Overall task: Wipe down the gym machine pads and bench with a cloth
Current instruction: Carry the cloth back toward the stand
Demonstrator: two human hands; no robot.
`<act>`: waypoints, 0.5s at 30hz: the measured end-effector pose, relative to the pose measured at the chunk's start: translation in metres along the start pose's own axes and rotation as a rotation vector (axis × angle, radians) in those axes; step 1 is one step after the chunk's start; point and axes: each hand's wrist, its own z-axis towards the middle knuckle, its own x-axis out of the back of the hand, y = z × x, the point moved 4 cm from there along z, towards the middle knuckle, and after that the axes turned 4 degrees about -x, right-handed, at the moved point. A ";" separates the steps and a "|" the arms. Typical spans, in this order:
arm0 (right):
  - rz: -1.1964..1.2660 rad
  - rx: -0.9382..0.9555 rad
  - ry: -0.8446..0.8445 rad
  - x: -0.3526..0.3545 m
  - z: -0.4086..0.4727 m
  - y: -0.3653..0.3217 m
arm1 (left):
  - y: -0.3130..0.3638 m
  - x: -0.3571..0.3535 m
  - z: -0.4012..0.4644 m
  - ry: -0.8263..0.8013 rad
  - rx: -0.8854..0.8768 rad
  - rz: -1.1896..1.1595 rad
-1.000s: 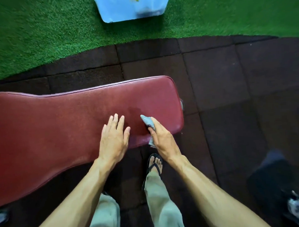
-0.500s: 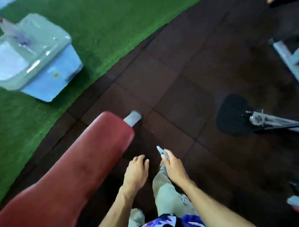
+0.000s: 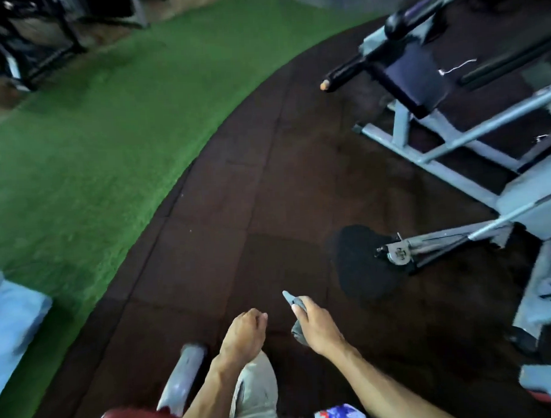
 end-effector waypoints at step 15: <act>0.205 -0.033 0.110 0.186 0.277 -0.185 | 0.183 0.198 0.337 -0.081 -0.189 0.147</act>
